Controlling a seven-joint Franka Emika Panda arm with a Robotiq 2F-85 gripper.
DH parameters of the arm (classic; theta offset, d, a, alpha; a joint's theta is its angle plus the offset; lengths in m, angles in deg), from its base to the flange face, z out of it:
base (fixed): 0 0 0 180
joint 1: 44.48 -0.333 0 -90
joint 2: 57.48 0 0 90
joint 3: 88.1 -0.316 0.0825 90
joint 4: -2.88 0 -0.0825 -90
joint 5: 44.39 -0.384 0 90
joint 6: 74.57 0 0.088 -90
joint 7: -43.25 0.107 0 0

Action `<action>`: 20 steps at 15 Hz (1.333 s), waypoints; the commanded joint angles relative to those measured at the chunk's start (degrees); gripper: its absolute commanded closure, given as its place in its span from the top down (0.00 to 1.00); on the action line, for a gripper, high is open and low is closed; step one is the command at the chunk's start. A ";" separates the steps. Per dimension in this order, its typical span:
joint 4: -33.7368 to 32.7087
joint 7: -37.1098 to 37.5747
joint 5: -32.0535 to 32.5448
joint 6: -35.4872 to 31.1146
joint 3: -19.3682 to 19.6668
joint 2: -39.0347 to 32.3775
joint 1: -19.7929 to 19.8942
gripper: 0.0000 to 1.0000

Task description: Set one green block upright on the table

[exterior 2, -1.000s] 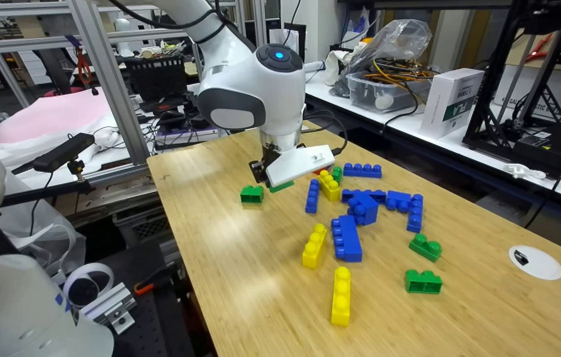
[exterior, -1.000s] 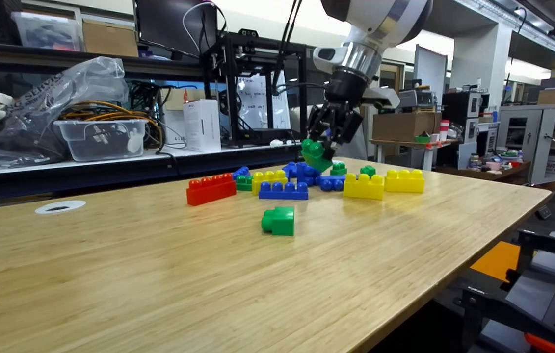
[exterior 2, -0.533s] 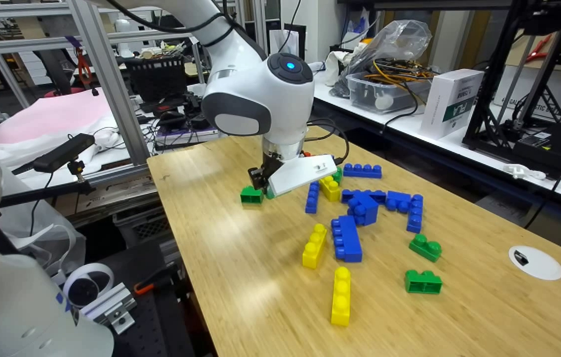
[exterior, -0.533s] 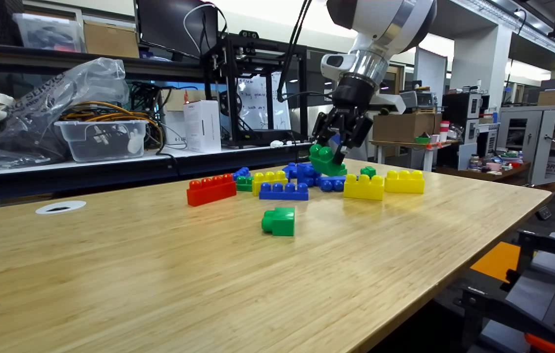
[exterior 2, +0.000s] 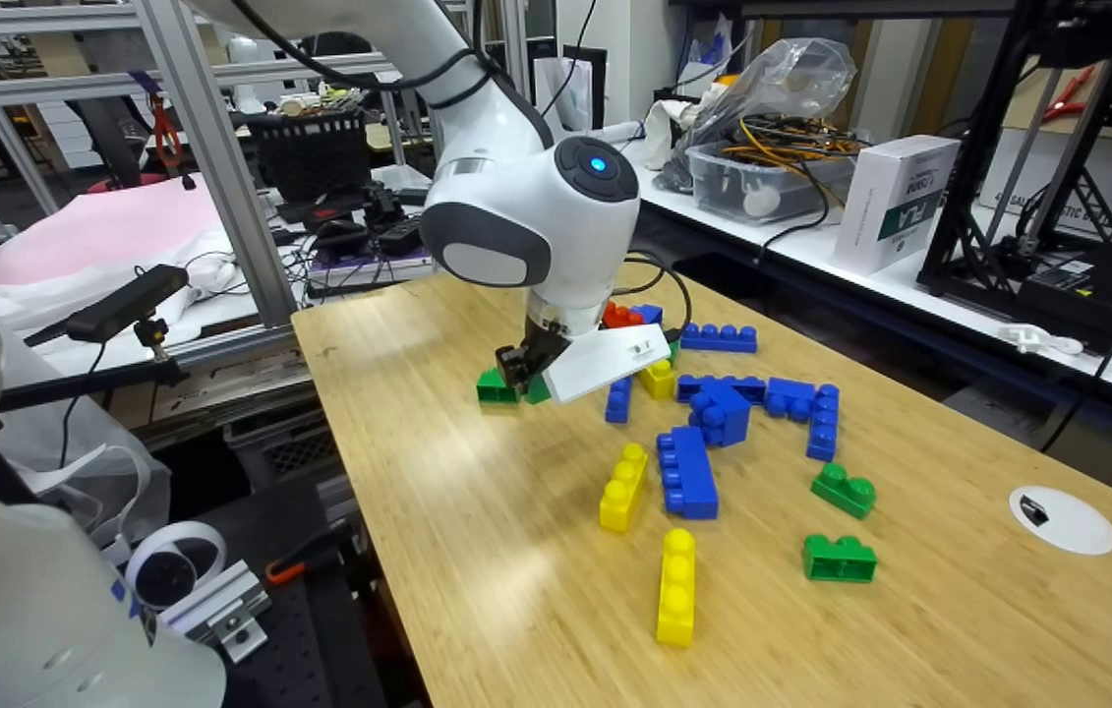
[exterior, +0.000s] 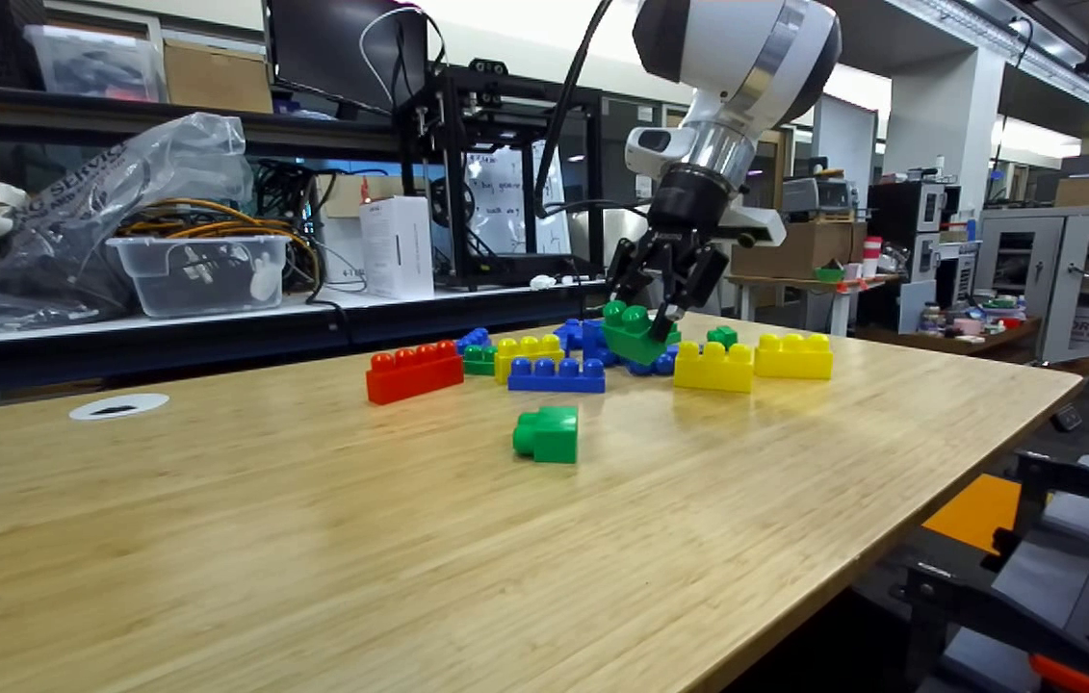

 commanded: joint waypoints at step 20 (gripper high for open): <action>-14.44 -16.17 -3.87 15.06 0.38 -18.36 3.71 0.45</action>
